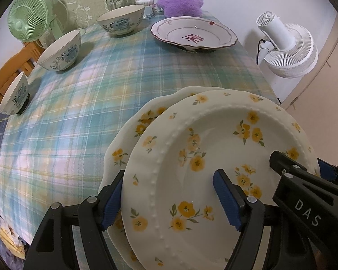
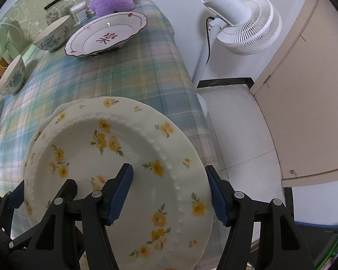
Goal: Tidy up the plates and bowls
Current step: 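Lower the dotted-rim plate onto the first plate and open both tools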
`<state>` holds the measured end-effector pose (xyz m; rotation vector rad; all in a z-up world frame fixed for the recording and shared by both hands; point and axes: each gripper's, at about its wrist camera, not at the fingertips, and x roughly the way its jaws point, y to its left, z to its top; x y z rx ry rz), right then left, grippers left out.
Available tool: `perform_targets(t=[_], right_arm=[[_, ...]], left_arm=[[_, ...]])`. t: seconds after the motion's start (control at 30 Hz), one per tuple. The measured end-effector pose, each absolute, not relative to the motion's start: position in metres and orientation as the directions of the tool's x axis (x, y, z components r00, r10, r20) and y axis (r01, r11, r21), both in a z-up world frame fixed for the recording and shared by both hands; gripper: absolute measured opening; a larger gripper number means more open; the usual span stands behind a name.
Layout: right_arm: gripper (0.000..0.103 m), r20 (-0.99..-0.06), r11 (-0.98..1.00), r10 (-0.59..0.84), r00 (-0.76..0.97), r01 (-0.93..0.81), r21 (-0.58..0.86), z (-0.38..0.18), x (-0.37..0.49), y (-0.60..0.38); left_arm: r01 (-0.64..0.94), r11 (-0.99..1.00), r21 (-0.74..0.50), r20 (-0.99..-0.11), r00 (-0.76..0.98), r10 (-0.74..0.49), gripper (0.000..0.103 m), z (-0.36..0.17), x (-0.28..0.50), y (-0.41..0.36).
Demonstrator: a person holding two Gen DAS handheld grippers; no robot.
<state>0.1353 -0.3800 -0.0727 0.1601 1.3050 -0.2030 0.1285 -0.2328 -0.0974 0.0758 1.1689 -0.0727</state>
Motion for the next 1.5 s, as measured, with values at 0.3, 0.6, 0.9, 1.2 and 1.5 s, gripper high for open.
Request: perform_targets(t=[0.3,0.6,0.9,1.2,1.5], right_arm=[[0.062,-0.965,0.977,-0.065,0.253,0.212,-0.01,-0.071,0.132,-0.38],[0.058,-0.961,0.98,-0.058,0.271,0.2,-0.003,-0.06,0.124,-0.379],[0.057,-0.964,0.982,-0.06,0.259,0.19,-0.01,-0.061,0.128,-0.372],[0.057,-0.969,0.986,-0.044,0.245,0.165,-0.003,-0.069,0.137,-0.362],[0.057,-0.969,0.985,-0.025,0.247,0.171,0.018,-0.065,0.137,-0.365]], left_arm=[[0.094,0.991,0.093,-0.915,0.402,0.047,0.08,-0.097,0.128,-0.239],[0.125,0.987,0.103,-0.909,0.415,0.042,0.084,-0.084,0.123,-0.238],[0.084,0.994,0.063,-0.922,0.387,0.026,0.084,-0.084,0.122,-0.218],[0.09,0.995,0.048,-0.927,0.376,0.011,0.084,-0.086,0.123,-0.216],[0.099,0.995,0.021,-0.924,0.383,-0.019,0.084,-0.078,0.121,-0.214]])
